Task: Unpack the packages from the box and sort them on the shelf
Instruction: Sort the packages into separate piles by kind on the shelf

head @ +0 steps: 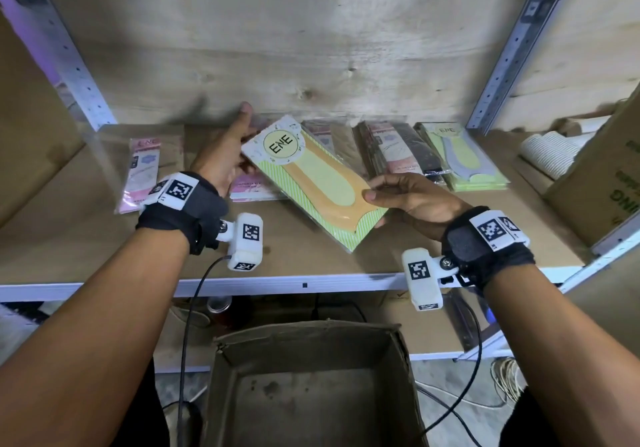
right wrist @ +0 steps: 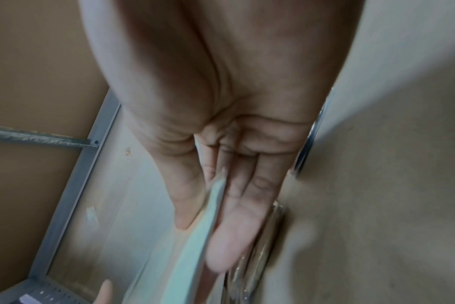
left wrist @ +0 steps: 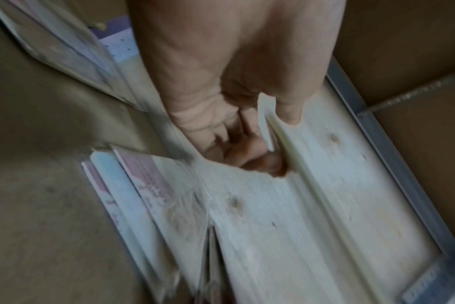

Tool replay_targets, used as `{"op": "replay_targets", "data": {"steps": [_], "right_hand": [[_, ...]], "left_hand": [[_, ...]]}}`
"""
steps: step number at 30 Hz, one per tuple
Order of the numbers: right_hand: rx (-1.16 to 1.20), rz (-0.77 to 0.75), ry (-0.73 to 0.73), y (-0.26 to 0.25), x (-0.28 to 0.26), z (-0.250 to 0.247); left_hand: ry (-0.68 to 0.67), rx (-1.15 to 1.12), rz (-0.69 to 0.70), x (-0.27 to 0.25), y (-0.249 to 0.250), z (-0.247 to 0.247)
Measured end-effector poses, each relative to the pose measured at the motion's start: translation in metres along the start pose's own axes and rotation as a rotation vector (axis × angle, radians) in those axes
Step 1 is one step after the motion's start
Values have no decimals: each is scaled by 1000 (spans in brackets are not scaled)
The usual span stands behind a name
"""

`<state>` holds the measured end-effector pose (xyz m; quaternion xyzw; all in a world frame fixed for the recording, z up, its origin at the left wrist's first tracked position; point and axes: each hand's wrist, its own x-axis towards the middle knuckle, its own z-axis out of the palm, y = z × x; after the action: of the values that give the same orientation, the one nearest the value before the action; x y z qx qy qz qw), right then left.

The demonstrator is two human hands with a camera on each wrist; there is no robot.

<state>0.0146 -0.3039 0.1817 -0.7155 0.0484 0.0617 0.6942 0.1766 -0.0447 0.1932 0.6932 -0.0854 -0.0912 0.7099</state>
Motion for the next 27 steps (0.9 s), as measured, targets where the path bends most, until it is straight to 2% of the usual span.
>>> {"op": "replay_targets", "data": {"steps": [3, 6, 11, 13, 16, 21, 27], "right_hand": [[152, -15, 53, 0, 3, 4], [278, -40, 108, -1, 7, 10], [320, -34, 145, -2, 14, 29], [302, -27, 144, -5, 16, 35], [272, -36, 168, -11, 18, 40], [283, -83, 247, -25, 20, 24], [231, -143, 515, -29, 5, -27]], "left_hand": [[-75, -111, -98, -1, 6, -11], [-212, -5, -133, -13, 5, -8], [-502, 166, -198, -44, -4, 18], [-490, 162, -169, -49, -5, 24], [-374, 152, -88, -48, 0, 27], [-274, 167, -32, -39, 11, 43], [-314, 179, -53, -25, 36, 109]]}}
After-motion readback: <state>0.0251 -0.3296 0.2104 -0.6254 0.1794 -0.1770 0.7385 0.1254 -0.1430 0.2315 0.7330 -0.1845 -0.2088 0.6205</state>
